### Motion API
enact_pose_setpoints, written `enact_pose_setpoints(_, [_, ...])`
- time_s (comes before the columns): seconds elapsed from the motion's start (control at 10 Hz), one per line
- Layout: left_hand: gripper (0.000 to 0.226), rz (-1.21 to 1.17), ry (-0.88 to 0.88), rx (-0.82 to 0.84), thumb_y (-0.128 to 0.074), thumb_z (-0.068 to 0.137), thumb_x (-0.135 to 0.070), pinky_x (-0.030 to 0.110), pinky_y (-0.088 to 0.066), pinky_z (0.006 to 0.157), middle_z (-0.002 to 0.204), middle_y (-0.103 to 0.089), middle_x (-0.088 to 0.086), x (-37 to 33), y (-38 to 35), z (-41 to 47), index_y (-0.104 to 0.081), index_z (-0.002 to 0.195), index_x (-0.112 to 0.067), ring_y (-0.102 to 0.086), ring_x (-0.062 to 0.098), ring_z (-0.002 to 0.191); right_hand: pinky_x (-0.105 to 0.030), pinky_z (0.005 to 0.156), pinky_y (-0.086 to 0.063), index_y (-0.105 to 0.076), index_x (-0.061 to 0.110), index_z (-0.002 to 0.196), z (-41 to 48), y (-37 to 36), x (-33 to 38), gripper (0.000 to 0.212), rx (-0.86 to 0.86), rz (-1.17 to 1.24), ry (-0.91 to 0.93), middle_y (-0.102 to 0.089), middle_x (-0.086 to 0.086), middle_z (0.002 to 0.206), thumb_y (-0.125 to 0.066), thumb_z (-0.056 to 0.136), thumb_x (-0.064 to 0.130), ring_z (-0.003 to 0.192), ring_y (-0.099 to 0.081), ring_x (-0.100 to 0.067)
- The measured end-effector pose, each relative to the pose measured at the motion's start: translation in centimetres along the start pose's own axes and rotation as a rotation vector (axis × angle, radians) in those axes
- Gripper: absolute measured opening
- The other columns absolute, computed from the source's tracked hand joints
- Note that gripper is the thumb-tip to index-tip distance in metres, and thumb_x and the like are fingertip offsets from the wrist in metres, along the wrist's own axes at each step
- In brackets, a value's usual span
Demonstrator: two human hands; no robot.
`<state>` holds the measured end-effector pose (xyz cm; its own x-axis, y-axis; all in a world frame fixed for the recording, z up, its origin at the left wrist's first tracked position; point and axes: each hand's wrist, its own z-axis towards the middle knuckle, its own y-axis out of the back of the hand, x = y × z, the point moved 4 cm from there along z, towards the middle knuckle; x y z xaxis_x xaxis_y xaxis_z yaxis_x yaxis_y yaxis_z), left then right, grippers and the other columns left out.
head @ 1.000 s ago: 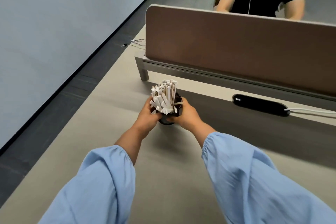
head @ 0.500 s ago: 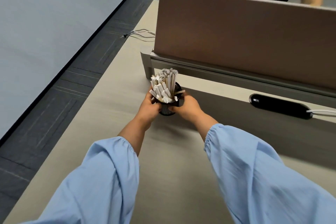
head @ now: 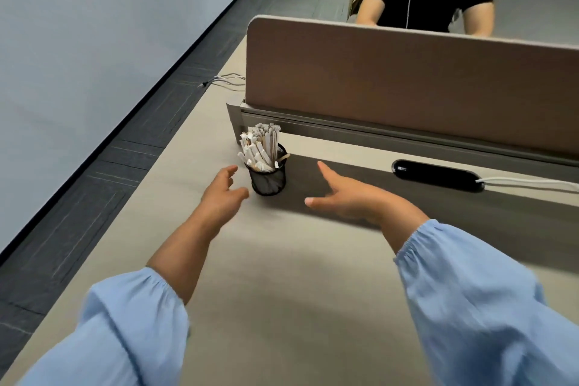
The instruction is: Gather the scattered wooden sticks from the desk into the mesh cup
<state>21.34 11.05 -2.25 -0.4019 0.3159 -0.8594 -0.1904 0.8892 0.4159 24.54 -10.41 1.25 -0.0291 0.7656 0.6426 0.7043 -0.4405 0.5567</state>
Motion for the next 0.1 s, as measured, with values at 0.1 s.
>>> enact_pose_setpoints(0.1, [0.049, 0.009, -0.262, 0.036, -0.055, 0.083, 0.002, 0.031, -0.034, 0.099, 0.132, -0.046, -0.002, -4.44, 1.86, -5.65, -0.044, 0.125, -0.021, -0.037, 0.01, 0.126, -0.031, 0.112, -0.036, -0.02, 0.034, 0.146, -8.11, 2.94, 0.42, 0.071, -0.12, 0.076, 0.167, -0.036, 0.005, 0.15, -0.059, 0.086, 0.041, 0.133, -0.044, -0.012])
